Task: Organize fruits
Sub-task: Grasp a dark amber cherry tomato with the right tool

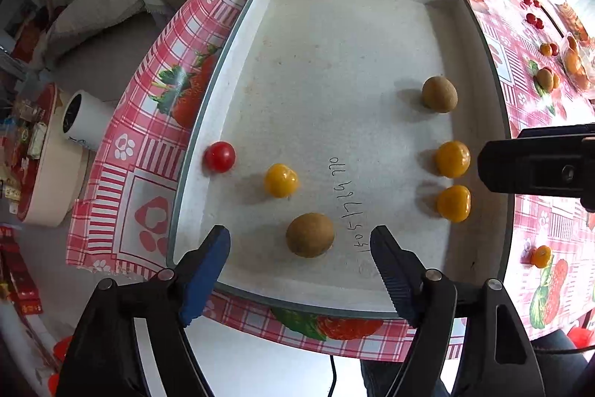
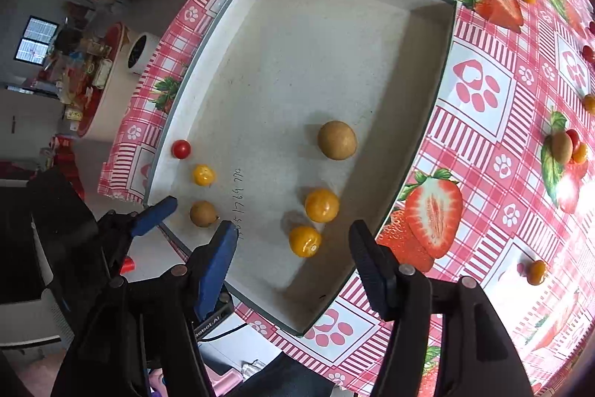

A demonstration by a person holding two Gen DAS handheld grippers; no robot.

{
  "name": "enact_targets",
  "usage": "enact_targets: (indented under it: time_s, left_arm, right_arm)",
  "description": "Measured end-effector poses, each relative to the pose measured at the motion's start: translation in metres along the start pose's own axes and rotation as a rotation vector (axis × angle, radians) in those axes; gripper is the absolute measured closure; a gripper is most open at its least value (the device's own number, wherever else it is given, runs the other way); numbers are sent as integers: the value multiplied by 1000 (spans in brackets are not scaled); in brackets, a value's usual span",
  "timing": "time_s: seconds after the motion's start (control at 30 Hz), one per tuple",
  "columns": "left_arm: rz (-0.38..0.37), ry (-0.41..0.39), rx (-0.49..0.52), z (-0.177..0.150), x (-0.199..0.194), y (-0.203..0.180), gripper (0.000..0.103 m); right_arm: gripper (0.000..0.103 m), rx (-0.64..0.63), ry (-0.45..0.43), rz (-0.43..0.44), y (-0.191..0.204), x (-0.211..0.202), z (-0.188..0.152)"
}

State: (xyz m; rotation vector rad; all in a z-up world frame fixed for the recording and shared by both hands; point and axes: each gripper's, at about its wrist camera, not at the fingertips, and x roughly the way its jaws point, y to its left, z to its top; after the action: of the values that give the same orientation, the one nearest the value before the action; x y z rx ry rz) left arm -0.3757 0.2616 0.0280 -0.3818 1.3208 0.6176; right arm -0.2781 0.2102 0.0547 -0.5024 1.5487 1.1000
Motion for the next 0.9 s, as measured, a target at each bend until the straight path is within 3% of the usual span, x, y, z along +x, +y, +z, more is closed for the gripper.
enact_targets:
  time_s: [0.2, 0.47, 0.7, 0.9]
  left_arm:
    - [10, 5, 42, 9, -10, -13, 24]
    - [-37, -69, 126, 49, -42, -38, 24]
    - [-122, -122, 254, 91, -62, -97, 24]
    - [-153, -95, 345, 114, -47, -158, 24]
  right_arm:
    - [33, 49, -57, -35, -21, -27, -14]
    - [33, 226, -114, -108, -96, -59, -41]
    - [33, 372, -151, -206, -169, -81, -69]
    - [33, 406, -144, -225, -195, -77, -93]
